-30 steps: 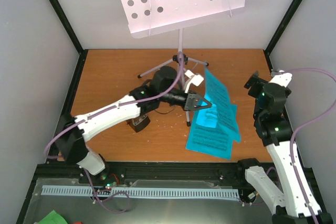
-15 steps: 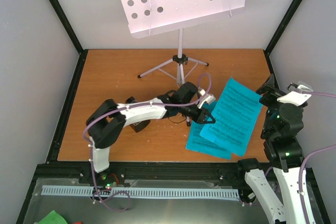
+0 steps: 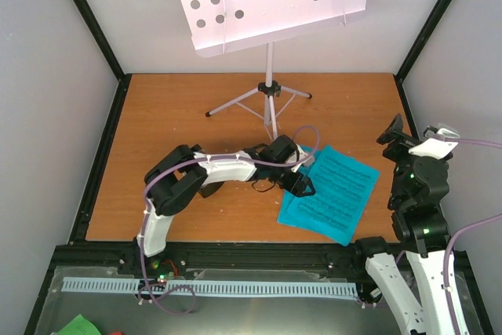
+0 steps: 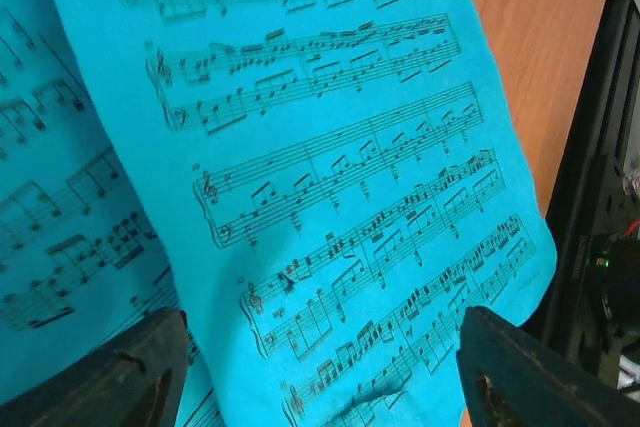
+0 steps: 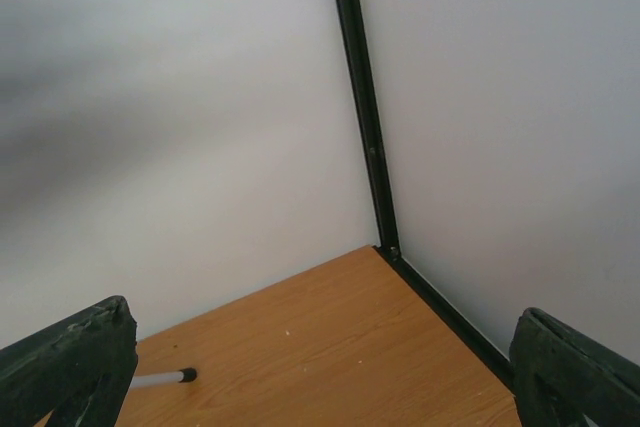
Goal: Pack up the instrument practice props
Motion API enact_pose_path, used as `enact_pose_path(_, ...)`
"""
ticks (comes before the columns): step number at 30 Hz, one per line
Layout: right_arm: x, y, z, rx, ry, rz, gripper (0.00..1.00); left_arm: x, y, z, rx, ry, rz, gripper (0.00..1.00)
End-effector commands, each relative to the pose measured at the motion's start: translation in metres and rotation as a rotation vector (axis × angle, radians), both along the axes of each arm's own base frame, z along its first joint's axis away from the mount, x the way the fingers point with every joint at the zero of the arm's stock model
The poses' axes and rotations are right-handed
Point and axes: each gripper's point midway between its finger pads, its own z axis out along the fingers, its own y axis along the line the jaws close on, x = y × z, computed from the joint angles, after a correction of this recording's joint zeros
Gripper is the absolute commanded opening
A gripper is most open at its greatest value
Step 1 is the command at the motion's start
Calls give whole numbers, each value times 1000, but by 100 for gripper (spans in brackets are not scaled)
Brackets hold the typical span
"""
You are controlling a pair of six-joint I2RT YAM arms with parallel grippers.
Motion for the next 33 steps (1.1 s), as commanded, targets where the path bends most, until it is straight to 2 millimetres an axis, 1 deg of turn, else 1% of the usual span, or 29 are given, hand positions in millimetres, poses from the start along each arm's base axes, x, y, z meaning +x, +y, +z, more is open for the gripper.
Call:
enact_pose_path(1,5,11,3,-7,-32,73,100,21,5,67,-64,-181,95,83)
enact_pose_path(2,5,14,5,-14,-39,90,100,25,11,78,-72,-208,130,89)
enact_pose_path(3,6,17,6,-20,-43,104,100,30,17,91,-86,-237,172,93)
enact_pose_path(4,6,18,7,-21,-49,113,100,34,25,100,-92,-256,217,97)
enact_pose_path(6,4,19,9,-12,-65,121,100,44,46,118,-117,-267,324,99)
enact_pose_path(7,3,20,10,-4,-83,129,100,49,61,116,-112,-250,382,99)
enact_pose_path(8,3,23,10,4,-100,145,100,56,75,119,-127,-235,442,99)
enact_pose_path(11,3,35,9,57,-148,223,100,77,111,121,-151,-222,610,99)
enact_pose_path(12,5,40,7,78,-151,252,100,83,120,121,-145,-221,660,100)
enact_pose_path(14,11,51,-1,115,-138,316,100,93,130,121,-117,-229,738,100)
enact_pose_path(16,23,63,-13,147,-90,372,100,101,132,123,-105,-236,778,99)
enact_pose_path(19,39,77,-36,212,-4,436,100,116,127,124,-105,-274,808,99)
enact_pose_path(22,50,93,-53,277,62,508,100,132,116,128,-102,-308,810,100)
enact_pose_path(24,55,100,-63,310,93,537,100,142,109,130,-97,-326,816,99)
enact_pose_path(26,58,103,-71,333,117,548,100,153,105,127,-75,-342,835,99)
enact_pose_path(27,58,103,-75,342,128,547,100,158,101,130,-73,-353,841,99)
enact_pose_path(29,58,102,-79,360,141,537,100,166,96,128,-53,-361,849,99)
enact_pose_path(31,56,101,-81,361,142,528,100,170,89,124,-31,-387,843,96)
enact_pose_path(33,54,99,-83,356,141,517,100,171,83,120,-2,-422,829,89)
